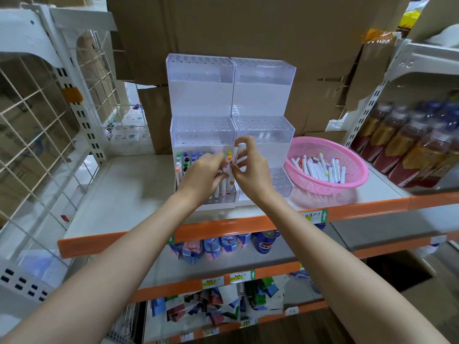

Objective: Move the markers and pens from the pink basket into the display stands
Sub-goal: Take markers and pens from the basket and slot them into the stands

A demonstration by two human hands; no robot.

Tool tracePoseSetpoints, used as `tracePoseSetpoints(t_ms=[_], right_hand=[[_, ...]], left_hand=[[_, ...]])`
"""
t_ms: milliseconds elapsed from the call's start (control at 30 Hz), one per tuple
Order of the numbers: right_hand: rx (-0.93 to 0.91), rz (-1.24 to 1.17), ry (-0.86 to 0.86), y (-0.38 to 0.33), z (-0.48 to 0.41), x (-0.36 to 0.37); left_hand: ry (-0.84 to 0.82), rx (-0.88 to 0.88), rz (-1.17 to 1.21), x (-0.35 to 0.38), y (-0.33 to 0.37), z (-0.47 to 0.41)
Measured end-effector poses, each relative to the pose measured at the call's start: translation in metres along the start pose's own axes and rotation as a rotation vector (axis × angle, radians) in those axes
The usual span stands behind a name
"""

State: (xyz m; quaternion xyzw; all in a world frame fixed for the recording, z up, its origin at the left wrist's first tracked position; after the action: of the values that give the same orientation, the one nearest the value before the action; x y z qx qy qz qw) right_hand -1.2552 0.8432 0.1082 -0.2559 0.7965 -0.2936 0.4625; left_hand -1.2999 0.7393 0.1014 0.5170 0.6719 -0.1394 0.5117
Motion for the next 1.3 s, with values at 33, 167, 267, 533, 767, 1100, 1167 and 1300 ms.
tracePoseSetpoints(t_ms=[33, 167, 267, 533, 767, 1100, 1167, 1300], right_hand=[[0.002, 0.001, -0.001, 0.001, 0.000, 0.000], [-0.010, 0.007, -0.015, 0.001, 0.001, 0.002], [-0.017, 0.017, -0.018, 0.002, 0.001, 0.003], [-0.027, 0.027, -0.016, 0.002, 0.003, 0.003], [-0.024, 0.062, -0.007, 0.008, 0.003, 0.007], [-0.048, 0.138, -0.036, 0.008, 0.007, 0.013], [-0.039, 0.138, -0.040, 0.010, 0.009, 0.014], [-0.030, 0.164, -0.049, 0.013, 0.011, 0.016]], left_hand=[[-0.007, 0.007, -0.024, 0.001, 0.001, 0.001], [0.012, 0.028, -0.048, 0.001, 0.006, 0.003], [0.026, 0.031, -0.049, -0.002, 0.007, 0.003], [0.087, 0.072, -0.173, -0.011, 0.010, 0.010], [0.101, -0.001, -0.122, -0.018, -0.004, 0.019], [0.045, -0.014, -0.035, -0.012, -0.011, 0.023], [0.043, -0.014, -0.036, -0.012, -0.010, 0.023], [0.036, -0.019, -0.043, -0.012, -0.012, 0.022]])
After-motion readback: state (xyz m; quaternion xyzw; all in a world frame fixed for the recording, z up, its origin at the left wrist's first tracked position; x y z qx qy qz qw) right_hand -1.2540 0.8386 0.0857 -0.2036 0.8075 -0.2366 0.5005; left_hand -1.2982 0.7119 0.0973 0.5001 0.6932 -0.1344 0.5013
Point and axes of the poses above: each hand's wrist, its own z-axis away from the middle knuckle, its own x-axis out of the palm, y = z × x, the point moved 9 cm from there along -z, towards the middle knuckle, and after that the axes turned 10 degrees about -y, right-handed, at the moved point
